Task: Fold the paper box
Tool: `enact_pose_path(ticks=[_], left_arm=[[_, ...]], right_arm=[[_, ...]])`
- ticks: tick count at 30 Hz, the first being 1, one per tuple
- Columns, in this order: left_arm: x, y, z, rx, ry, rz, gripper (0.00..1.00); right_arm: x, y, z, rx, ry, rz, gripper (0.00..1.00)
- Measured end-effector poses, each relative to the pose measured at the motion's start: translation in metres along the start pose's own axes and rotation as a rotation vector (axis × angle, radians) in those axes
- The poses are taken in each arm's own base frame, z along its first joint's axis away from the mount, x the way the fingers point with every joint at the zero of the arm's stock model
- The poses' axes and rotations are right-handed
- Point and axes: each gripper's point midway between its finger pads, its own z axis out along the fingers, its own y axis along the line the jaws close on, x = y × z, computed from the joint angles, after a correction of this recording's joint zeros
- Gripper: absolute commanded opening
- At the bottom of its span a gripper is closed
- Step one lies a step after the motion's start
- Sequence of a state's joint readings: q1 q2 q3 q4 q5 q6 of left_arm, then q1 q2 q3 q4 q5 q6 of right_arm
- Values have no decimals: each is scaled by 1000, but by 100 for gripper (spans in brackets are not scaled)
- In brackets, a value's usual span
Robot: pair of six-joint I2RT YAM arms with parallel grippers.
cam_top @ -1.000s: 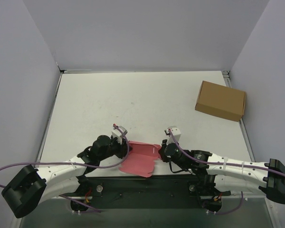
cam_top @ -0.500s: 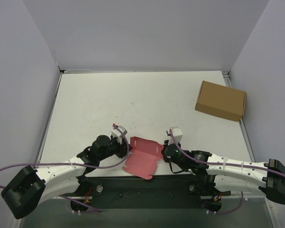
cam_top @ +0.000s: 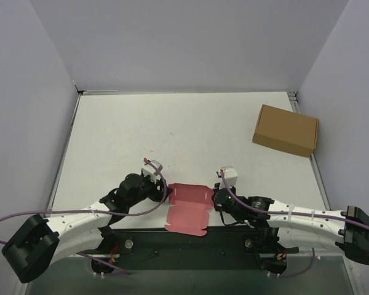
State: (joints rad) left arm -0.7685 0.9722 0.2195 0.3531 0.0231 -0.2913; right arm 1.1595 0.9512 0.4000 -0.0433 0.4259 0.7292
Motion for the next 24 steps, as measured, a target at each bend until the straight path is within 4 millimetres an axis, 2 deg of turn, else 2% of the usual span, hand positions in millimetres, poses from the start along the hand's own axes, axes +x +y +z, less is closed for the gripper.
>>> enact_pose_path(ticks=[2,6,9,10,11,13,14,17,18,19,21,24], left_arm=[[5,1,5,-6,32,-2,70],[3,-3,15,14,49,3,65],[1,-5,17,26,42,2,54],[1,-5,18,29,39,3,48],[0,-6,18,35,37,3,34],[-1,-9,20,52,35,8,16],[-2,-10,21,55,30,9,7],[-3,-9,23,54,27,20,2],[-3,-10,23,57,27,24,0],[-3,-11,23,62,26,30,0],[-4,-13,23,64,21,48,0],[-7,-15,19,43,4,94,0]], right_arm=[[-1,0,0,0,-4,1,0],[-2,0,-1,-1,-8,-1,0],[-2,0,-1,-2,-9,-4,0],[-2,0,-2,-3,-9,-5,0],[-2,0,-2,-3,-10,-4,0],[-2,1,-2,-4,-11,-3,1],[-2,-1,-2,1,-11,-6,4],[0,-7,-2,26,-7,-15,31],[0,-8,-3,30,-6,-14,45],[1,-10,-4,38,-1,-14,51],[0,-13,-6,51,0,-2,61],[-14,-13,-17,60,-24,42,64]])
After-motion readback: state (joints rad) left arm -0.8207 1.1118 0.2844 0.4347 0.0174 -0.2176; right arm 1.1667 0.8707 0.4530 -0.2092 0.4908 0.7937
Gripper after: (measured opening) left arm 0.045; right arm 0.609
